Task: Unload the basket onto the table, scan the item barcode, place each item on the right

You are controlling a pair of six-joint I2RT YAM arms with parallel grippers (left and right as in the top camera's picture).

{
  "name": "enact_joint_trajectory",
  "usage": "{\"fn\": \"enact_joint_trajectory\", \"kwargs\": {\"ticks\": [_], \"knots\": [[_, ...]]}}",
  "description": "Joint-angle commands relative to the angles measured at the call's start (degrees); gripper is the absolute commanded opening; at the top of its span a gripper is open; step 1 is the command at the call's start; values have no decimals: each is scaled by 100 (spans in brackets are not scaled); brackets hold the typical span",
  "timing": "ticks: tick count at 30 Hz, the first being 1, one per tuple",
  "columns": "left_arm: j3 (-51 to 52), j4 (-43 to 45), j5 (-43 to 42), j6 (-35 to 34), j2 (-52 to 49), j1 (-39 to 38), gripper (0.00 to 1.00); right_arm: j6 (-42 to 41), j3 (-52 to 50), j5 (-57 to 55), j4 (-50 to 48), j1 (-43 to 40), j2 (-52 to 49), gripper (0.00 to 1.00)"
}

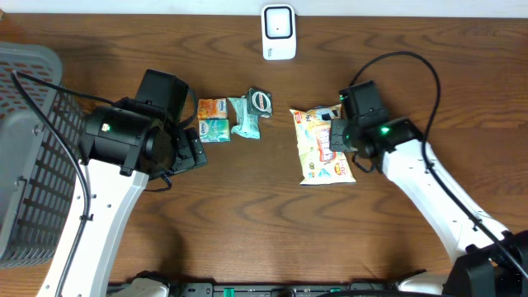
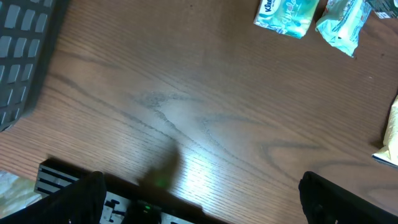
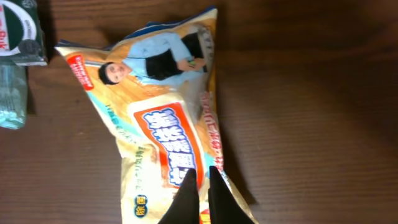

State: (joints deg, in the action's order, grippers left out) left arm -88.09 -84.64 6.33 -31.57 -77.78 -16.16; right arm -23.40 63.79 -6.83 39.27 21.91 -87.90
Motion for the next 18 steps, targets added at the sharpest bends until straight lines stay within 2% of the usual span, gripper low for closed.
{"fn": "enact_joint_trajectory", "kwargs": {"ticks": [1, 7, 14, 18], "knots": [[7, -15, 15, -68, 31, 24, 97, 33, -7, 179, -157, 153, -63, 16], [7, -15, 15, -68, 31, 24, 98, 282, -7, 365, -444, 658, -341, 66], [7, -15, 15, -68, 31, 24, 98, 306, -7, -1010, -481, 1384, -1198, 86], [7, -15, 15, -68, 31, 24, 98, 127, -7, -1825, -481, 1733, -1690, 89]]}}
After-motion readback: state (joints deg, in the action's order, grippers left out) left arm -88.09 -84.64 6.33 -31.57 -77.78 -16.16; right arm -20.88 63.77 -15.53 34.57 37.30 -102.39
